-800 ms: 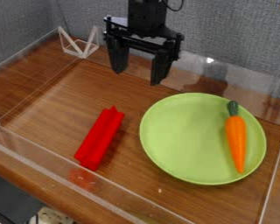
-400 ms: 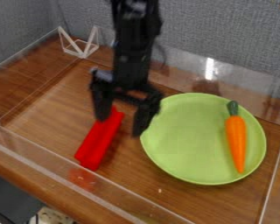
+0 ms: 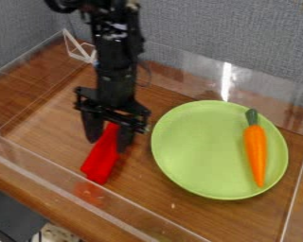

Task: Move the red object from the green plate to the table

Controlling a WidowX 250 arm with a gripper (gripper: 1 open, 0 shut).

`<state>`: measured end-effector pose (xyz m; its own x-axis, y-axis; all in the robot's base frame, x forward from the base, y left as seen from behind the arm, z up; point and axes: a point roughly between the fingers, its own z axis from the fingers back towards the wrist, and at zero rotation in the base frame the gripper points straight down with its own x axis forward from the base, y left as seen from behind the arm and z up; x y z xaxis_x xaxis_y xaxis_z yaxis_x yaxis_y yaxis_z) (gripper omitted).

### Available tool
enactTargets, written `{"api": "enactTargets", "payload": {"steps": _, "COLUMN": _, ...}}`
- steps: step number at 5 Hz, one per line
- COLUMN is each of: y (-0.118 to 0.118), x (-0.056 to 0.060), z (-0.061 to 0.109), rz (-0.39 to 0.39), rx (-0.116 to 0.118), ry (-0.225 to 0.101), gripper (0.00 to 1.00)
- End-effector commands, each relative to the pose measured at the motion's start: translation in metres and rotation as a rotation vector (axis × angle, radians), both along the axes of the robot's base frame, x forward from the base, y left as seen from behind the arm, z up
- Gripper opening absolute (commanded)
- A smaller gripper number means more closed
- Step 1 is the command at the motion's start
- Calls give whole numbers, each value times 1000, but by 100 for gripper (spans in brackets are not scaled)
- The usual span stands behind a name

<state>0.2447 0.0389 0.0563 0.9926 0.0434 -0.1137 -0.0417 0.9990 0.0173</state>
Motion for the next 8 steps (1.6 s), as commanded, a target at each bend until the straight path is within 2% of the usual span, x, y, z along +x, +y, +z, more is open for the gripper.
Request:
{"api": "enactTargets", "payload": {"steps": 1, "y": 11, "x": -1, "z": 5, "rz": 9, "rx": 1, "ry": -25, "gripper": 0}}
{"api": "enactTargets", "payload": {"steps": 2, "y": 14, "x": -5, "z": 9, "rz": 21, "rx": -1, "ry": -22, "gripper": 100}}
{"api": "enactTargets", "payload": {"steps": 3, "y": 10, "x": 4, "z": 8, "rz": 32, "rx": -3, "ry": -21, "gripper": 100}}
{"api": "enactTargets", "payload": {"steps": 4, "y": 8, "x": 16, "z": 4, "rz": 32, "rx": -3, "ry": -21, "gripper": 0}}
{"api": "enactTargets", "payload": {"steps": 5, "y": -3, "x": 11, "z": 2, "rz": 63, "rx": -1, "ry": -20, "gripper": 0}}
{"api": "enactTargets", "payload": {"steps": 6, "y": -15, "x": 2, "z": 4, "rz": 96, "rx": 4, "ry": -22, "gripper": 100}}
{"api": "enactTargets", "payload": {"steps": 7, "y": -13, "x": -7, "z": 6, "rz": 112, "rx": 10, "ry": -42, "gripper": 100}}
{"api": "enactTargets", "payload": {"steps": 8, "y": -4, "x": -10, "z": 5, "rz": 137, "rx": 7, "ry": -41, "gripper": 0}}
